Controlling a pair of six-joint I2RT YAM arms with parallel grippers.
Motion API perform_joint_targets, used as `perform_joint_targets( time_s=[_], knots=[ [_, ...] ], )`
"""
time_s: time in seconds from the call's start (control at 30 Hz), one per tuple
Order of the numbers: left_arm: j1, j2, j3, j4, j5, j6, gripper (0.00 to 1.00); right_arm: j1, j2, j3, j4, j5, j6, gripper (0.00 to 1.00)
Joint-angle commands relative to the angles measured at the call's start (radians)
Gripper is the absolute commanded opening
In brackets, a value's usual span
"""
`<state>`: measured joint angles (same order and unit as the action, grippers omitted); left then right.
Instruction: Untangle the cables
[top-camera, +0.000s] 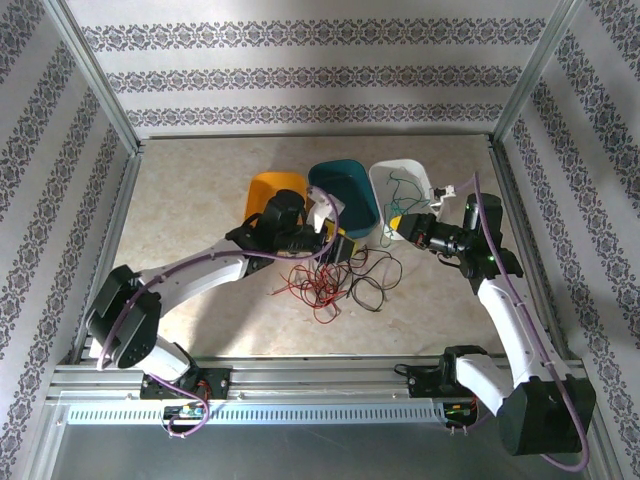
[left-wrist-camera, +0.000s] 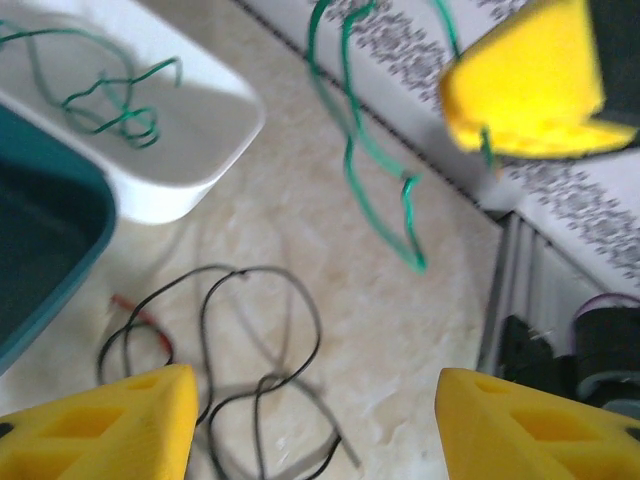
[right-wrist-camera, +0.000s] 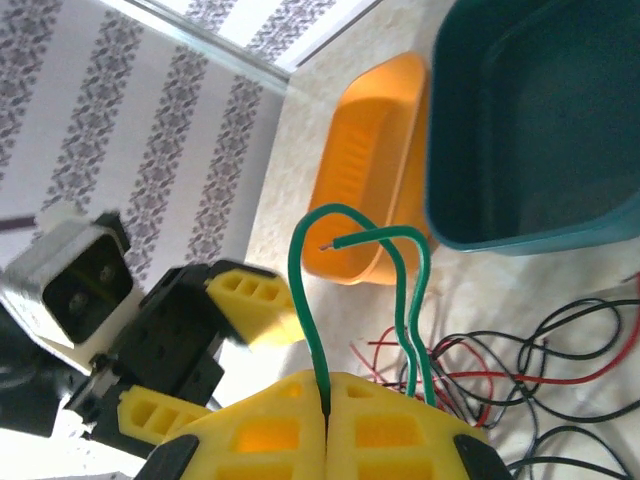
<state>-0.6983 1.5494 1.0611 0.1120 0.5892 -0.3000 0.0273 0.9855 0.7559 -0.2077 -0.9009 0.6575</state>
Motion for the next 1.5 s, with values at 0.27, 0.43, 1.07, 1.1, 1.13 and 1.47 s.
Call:
perform_joint_targets(
  time_s=[0.27, 0.43, 1.07, 1.1, 1.13, 1.47],
  knots=[
    [-0.013, 0.163, 0.14, 0.179, 0.18, -0.122, 0.57, 0.068, 0.008, -0.005, 0.079, -0.04, 0.031, 0.0],
    [-0.022, 0.199, 0.146, 0.218, 0.205, -0.156, 0.49, 0.068, 0.006, 0.0, 0.097, -0.011, 0.049, 0.0],
    [-0.031, 0.222, 0.125, 0.282, 0.151, -0.183, 0.26, 0.063, 0.004, -0.07, 0.419, 0.072, 0.296, 0.0],
    [-0.031, 0.214, 0.122, 0.281, 0.144, -0.181, 0.23, 0.063, 0.005, -0.073, 0.418, 0.072, 0.295, 0.0],
    [-0.03, 0.209, 0.12, 0.279, 0.141, -0.182, 0.19, 0.061, 0.004, -0.076, 0.416, 0.073, 0.296, 0.0],
    [-0.005, 0.109, 0.082, 0.193, 0.068, -0.131, 0.0, 0.057, -0.022, -0.053, 0.202, 0.154, 0.149, 0.0]
  ],
)
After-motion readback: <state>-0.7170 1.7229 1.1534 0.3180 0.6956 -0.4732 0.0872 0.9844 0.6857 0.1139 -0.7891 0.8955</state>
